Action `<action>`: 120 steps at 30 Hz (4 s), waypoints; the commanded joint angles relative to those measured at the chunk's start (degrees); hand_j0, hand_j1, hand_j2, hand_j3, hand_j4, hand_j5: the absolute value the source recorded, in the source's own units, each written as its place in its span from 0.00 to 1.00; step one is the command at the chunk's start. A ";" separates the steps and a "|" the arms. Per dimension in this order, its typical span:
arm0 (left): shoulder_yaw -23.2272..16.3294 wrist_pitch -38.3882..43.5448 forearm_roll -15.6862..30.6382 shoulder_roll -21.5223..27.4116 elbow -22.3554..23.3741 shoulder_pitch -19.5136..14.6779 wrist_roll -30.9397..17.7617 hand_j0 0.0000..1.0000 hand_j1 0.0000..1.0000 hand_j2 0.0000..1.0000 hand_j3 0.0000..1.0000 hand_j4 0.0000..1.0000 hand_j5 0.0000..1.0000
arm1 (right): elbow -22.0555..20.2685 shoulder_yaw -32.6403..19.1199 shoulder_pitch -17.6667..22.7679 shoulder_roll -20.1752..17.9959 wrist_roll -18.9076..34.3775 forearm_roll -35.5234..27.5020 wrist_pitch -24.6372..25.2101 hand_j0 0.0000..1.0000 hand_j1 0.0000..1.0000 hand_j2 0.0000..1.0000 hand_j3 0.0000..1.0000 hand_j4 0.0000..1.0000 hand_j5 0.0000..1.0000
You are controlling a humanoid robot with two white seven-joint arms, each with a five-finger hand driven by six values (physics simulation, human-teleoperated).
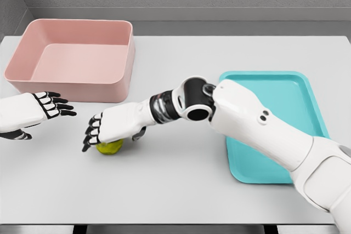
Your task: Put the tennis from the blue tray into the pink basket with both arms
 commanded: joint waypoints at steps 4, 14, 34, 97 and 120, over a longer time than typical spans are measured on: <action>0.01 0.04 0.29 -0.13 0.00 0.00 0.03 1.00 1.00 1.00 1.00 1.00 1.00 | -4.17 -2.32 0.35 -1.93 -0.03 -0.39 0.15 1.00 1.00 1.00 1.00 1.00 1.00; 0.01 0.04 0.37 -0.13 0.00 -0.09 0.03 1.00 1.00 1.00 1.00 1.00 1.00 | -14.02 -12.60 2.99 -11.25 -0.03 -0.56 0.15 1.00 1.00 1.00 1.00 1.00 1.00; -0.17 0.04 -0.94 -8.21 -3.07 -0.62 -2.61 1.00 1.00 1.00 1.00 1.00 1.00 | -13.49 -61.73 29.79 -21.00 -0.03 -14.36 0.15 1.00 1.00 1.00 1.00 1.00 1.00; -6.58 0.04 -5.43 -18.85 -5.27 -2.20 -4.54 0.97 0.97 0.97 0.97 0.97 0.97 | -13.49 -72.11 45.44 -21.00 -0.03 -23.94 0.15 1.00 1.00 1.00 1.00 1.00 1.00; -6.49 0.04 -4.46 -18.85 -5.27 -4.39 -7.53 0.55 0.55 0.55 0.55 0.55 0.55 | -13.40 -72.46 46.05 -21.09 -0.03 -23.94 0.15 1.00 1.00 1.00 1.00 1.00 1.00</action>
